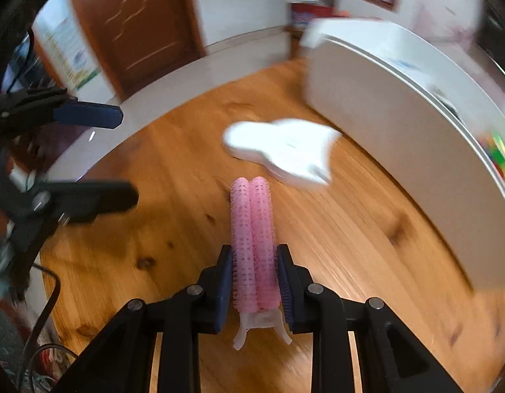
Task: Organize rigid objects
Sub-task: 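Grasp the white plastic holder with the left tool while the right tool holds the brush, then carry the pink brush and white holder over the white bin with both tools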
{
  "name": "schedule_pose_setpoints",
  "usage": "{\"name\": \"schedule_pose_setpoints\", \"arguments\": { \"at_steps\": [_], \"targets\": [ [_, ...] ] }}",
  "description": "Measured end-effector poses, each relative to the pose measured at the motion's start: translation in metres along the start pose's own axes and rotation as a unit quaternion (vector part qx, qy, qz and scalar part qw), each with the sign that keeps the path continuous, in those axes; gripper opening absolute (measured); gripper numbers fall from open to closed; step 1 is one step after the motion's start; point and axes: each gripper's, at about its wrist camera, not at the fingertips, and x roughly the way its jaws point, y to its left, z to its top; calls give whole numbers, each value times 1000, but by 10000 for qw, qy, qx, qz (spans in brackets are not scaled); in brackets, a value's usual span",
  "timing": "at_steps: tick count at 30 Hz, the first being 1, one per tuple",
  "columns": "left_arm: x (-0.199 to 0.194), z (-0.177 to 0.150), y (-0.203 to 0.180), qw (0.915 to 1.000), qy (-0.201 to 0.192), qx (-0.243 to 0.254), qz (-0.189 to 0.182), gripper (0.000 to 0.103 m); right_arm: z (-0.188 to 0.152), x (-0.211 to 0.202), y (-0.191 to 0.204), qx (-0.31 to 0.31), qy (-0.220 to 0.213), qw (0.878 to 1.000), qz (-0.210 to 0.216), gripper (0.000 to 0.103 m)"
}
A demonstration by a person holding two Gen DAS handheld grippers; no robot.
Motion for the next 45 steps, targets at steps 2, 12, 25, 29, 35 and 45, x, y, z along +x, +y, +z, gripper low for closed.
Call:
{"name": "schedule_pose_setpoints", "arguments": {
  "at_steps": [2, 12, 25, 29, 35, 45],
  "targets": [
    [12, 8, -5, 9996, 34, 280, 41, 85, -13, -6, -15, 484, -110, 9988, -27, 26],
    [44, 41, -13, 9938, 44, 1108, -53, 85, -50, -18, -41, 1535, -345, 9875, -12, 26],
    [75, 56, -19, 9887, 288, 1443, -293, 85, -60, -17, -42, 1797, -426, 9828, 43, 26],
    [77, 58, -18, 9899, 294, 1320, -430, 85, -63, -19, -41, 1809, -461, 9824, 38, 26],
    [70, 53, -32, 9902, 140, 1335, -375, 58, -68, -22, -42, 1857, -501, 9813, 51, 26],
    [56, 36, -51, 9938, 54, 1066, -314, 57, -75, -35, -33, 1851, -619, 9807, -123, 26]
  ]
}}
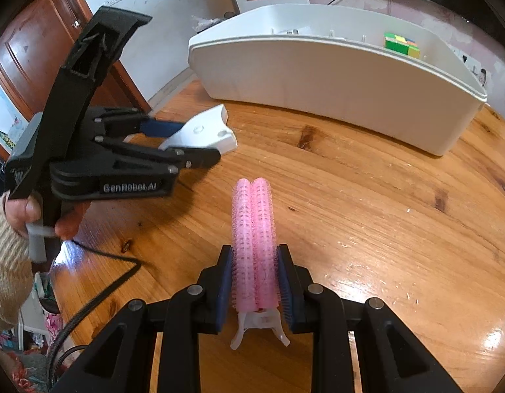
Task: Organize rigid objects
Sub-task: 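Carry the pink brush and white holder over the white bin with both tools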
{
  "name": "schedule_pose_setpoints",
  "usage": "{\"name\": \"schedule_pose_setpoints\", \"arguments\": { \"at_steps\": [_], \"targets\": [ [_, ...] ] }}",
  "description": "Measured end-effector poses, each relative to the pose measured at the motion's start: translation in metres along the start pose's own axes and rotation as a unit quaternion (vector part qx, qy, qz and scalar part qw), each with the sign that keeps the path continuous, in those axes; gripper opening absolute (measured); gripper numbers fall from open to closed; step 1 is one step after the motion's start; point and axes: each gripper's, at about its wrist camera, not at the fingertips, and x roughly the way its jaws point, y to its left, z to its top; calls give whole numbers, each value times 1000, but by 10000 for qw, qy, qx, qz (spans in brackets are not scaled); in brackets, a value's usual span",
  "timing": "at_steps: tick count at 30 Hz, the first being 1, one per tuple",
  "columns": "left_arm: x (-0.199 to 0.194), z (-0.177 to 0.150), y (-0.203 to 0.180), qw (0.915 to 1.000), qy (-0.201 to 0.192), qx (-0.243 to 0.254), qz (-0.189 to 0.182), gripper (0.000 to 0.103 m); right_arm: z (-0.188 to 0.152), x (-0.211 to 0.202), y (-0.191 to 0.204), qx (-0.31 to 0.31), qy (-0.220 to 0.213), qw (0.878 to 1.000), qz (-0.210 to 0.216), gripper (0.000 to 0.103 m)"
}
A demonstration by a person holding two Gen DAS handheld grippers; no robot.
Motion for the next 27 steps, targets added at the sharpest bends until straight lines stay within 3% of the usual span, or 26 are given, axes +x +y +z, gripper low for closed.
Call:
{"name": "schedule_pose_setpoints", "arguments": {
  "at_steps": [7, 11, 20, 27],
  "targets": [
    [-33, -7, -13, 9991, -270, -194, -247, 57, 2, -34, 5, 19, -415, 9991, -79, 26],
    [-66, 4, -23, 9983, -522, -151, -200, 57, 4, -64, 4, 110, -723, 9972, -140, 26],
    [-135, 79, -24, 9908, -1306, -268, 223, 57, 59, -145, -6, 215, -1434, 9866, -750, 26],
    [-151, 133, -13, 9815, -1766, -464, 575, 57, 120, -208, -18, 186, -2133, 9684, -1282, 26]
  ]
}}
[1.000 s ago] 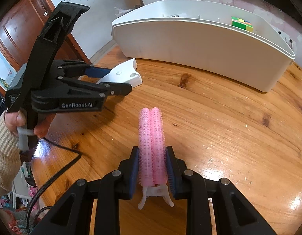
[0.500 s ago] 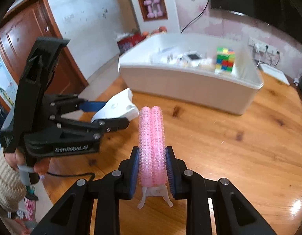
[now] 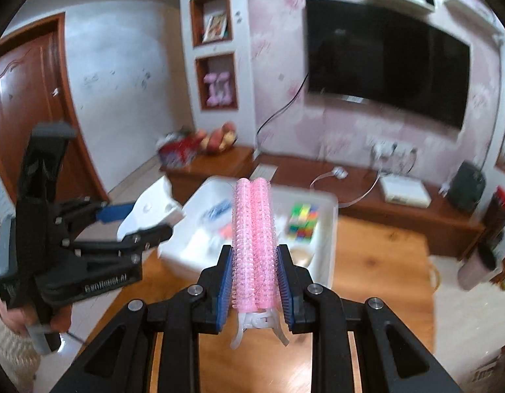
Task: Organize rigid objects
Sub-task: 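Carry the pink brush and white holder over the white bin with both tools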
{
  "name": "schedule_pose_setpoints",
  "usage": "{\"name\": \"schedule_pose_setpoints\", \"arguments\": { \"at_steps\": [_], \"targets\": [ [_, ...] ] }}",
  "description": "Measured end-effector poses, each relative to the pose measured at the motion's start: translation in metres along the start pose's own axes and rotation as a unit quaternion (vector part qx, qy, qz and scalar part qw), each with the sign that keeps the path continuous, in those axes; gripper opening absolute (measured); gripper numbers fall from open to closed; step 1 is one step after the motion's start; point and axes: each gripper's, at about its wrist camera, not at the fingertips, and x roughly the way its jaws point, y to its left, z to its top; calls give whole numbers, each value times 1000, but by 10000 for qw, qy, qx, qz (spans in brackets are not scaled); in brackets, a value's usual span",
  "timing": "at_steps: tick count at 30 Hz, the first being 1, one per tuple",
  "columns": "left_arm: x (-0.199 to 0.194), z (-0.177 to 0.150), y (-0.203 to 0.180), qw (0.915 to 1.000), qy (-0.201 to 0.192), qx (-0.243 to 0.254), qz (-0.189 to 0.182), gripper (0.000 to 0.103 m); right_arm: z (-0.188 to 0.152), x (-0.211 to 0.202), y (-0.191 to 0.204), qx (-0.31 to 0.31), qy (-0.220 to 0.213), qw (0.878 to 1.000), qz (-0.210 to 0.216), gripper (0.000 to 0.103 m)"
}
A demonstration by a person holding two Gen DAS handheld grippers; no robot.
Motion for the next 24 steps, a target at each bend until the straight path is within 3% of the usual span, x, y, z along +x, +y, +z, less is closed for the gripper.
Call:
{"name": "schedule_pose_setpoints", "arguments": {
  "at_steps": [5, 10, 15, 24],
  "targets": [
    [21, 14, 9, 9996, -61, -182, 208, 57, 44, 17, -14, 70, -127, 9994, -322, 26],
    [62, 18, 23, 9984, 103, -401, 393, 57, 59, 60, -29, 262, 67, 9986, -459, 26],
    [97, 11, 29, 9966, 288, -537, 560, 57, 52, 113, -37, 411, 437, 9969, -500, 26],
    [152, -4, 31, 9929, 780, -678, 587, 57, 9, 194, -39, 489, 1277, 9892, -534, 26]
  ]
}}
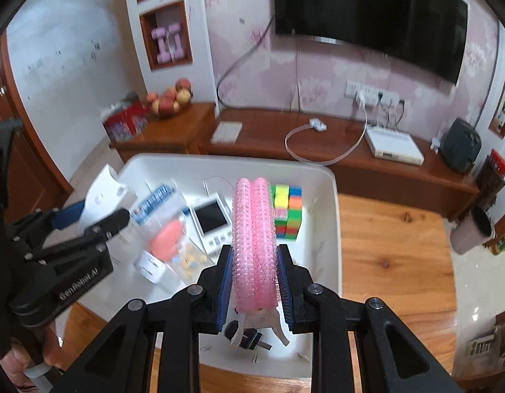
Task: Organize rigid objects
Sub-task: 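Carry the pink brush and white holder over the white bin with both tools, then open both tools to drop the brush and holder into the bin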
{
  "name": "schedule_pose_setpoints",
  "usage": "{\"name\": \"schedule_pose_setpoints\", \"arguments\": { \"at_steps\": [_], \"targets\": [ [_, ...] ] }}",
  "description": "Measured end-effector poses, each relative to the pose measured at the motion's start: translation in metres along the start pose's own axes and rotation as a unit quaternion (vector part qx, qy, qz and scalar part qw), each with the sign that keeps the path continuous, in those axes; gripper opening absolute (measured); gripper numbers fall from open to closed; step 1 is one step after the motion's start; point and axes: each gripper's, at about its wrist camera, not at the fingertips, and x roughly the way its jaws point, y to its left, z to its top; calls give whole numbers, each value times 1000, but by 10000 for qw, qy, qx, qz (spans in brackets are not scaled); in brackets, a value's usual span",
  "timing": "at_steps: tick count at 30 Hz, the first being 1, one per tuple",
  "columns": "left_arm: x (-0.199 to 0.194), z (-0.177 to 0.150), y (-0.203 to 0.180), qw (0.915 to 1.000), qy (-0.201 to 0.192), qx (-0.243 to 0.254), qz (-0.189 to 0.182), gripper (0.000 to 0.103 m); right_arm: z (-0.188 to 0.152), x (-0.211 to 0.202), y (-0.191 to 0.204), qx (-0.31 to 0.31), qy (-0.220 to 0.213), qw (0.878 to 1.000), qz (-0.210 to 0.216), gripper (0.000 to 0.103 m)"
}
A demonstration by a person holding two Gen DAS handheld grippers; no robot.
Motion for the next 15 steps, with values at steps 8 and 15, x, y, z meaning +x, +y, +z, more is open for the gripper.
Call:
{"name": "schedule_pose_setpoints", "arguments": {
  "at_steps": [8, 15],
  "targets": [
    [26, -15, -8, 9992, 325, 209, 133, 57, -19, 43, 1, 68, 661, 9978, 36, 26],
    [30, -22, -12, 9983, 431, 335, 205, 58, -29, 53, 10, -49, 1001, 9949, 119, 43]
  ]
}}
